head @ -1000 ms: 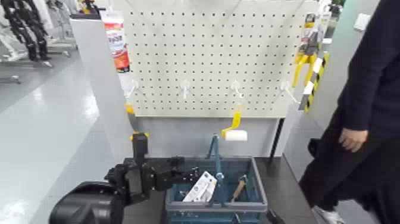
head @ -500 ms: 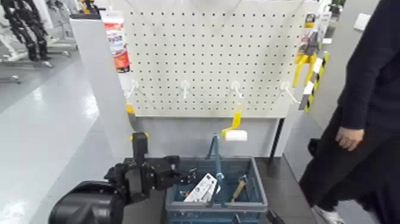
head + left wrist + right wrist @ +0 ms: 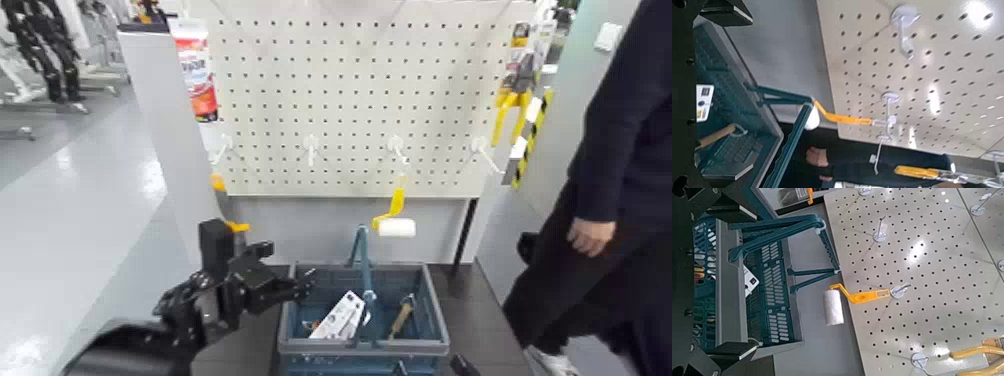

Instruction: Put the blue scissors into the crate.

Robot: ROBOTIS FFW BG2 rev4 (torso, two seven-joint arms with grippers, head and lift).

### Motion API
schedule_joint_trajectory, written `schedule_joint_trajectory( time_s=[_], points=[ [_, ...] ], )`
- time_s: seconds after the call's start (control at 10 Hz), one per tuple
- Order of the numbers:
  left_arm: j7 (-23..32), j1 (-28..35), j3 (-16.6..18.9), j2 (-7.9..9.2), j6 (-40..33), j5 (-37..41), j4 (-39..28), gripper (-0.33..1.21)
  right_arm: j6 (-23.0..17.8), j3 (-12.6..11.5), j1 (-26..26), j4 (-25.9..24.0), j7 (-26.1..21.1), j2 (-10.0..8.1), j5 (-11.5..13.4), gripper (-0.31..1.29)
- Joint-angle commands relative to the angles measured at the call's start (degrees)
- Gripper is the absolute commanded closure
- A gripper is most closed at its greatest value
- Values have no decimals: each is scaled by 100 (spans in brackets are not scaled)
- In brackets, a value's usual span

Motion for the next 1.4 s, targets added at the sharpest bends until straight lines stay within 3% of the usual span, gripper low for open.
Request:
schedule_joint_trajectory(
  time_s=[0.1,0.3,0.6,0.8,1.0,1.4],
  points=[
    [771,834,286,-154,-533,11,-723,2,0,-5,11,-9,0,-12,0,15],
    [1377,1572,444,-312,-814,-94,-1233,2,-26,-5,20,-18,0,-3,0,15],
    [2274,2566,330,-171,-1262,-94,-1822,4,-105,-31,64,-26,-17,-3,0,15],
    [2397,3014,286,-128,-1491,-121,-1910,8,-123,-66,81,-53,-17,5,17,15],
    [2898,3313,189,-136,-2071,-121,-1840,10,-114,-58,99,-79,-79,-3,26,15],
    [3030,3322,83,-57,-2176,-165,-1848,10,-88,-58,108,-97,-88,-3,61,15]
  ],
)
